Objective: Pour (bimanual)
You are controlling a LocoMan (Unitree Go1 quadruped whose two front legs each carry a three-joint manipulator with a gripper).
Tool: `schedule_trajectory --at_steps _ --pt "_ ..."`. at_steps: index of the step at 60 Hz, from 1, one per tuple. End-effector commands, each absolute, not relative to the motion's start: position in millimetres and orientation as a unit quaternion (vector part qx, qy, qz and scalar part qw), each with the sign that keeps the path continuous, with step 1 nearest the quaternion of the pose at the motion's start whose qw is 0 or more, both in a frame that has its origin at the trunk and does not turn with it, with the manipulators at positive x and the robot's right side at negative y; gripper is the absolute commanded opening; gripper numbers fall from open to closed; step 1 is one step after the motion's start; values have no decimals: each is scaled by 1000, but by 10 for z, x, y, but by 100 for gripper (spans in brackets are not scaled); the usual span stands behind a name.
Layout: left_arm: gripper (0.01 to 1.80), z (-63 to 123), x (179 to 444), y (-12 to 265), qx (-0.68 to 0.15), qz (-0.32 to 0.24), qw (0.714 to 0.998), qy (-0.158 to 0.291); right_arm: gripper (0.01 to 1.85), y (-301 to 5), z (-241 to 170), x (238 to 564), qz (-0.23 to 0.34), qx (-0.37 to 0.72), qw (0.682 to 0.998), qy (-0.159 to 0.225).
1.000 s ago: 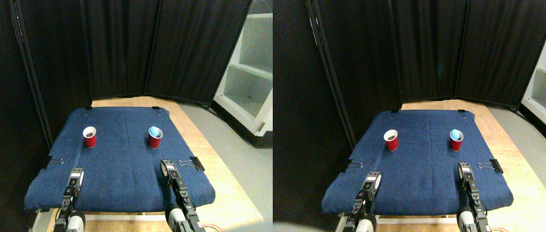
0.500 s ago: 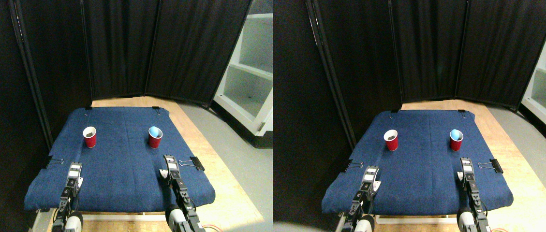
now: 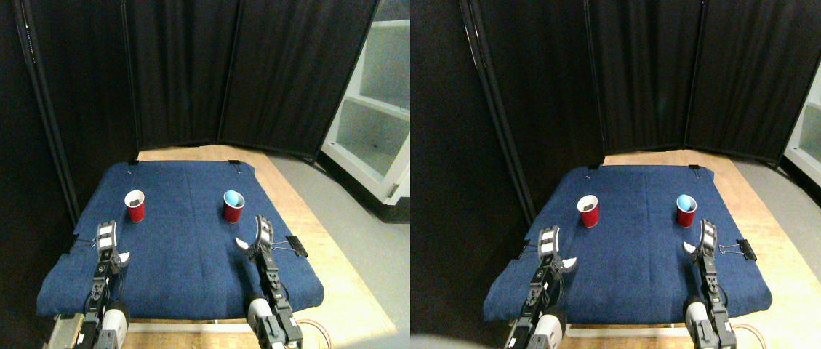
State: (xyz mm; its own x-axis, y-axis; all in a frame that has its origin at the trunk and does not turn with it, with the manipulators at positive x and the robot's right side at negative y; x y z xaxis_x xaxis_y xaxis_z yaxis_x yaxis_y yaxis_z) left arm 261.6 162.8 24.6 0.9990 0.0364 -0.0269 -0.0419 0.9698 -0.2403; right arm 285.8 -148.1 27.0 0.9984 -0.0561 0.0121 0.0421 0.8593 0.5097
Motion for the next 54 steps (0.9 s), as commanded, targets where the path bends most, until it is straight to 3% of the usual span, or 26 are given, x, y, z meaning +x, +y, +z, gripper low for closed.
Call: schedule_trajectory --at_steps 1,14,30,36,48,54 --pt "86 293 2676 1597 -156 17 988 -13 75 -1457 335 2909 -22 308 951 -23" --pt "88 265 2795 1625 -230 56 971 -35 81 -1490 332 3024 -43 399 916 -4" --pt "78 149 2993 1633 -369 121 919 -63 85 -1547 201 3222 -87 549 831 -6" --pt "92 98 3045 1630 -394 132 907 -64 86 -1551 160 3263 -104 592 799 1" --pt "95 -27 3190 1628 -453 158 875 -65 78 -1555 73 3353 -105 602 791 14" --pt "93 -65 3252 1608 -469 160 867 -49 84 -1530 55 3365 -102 611 785 31"
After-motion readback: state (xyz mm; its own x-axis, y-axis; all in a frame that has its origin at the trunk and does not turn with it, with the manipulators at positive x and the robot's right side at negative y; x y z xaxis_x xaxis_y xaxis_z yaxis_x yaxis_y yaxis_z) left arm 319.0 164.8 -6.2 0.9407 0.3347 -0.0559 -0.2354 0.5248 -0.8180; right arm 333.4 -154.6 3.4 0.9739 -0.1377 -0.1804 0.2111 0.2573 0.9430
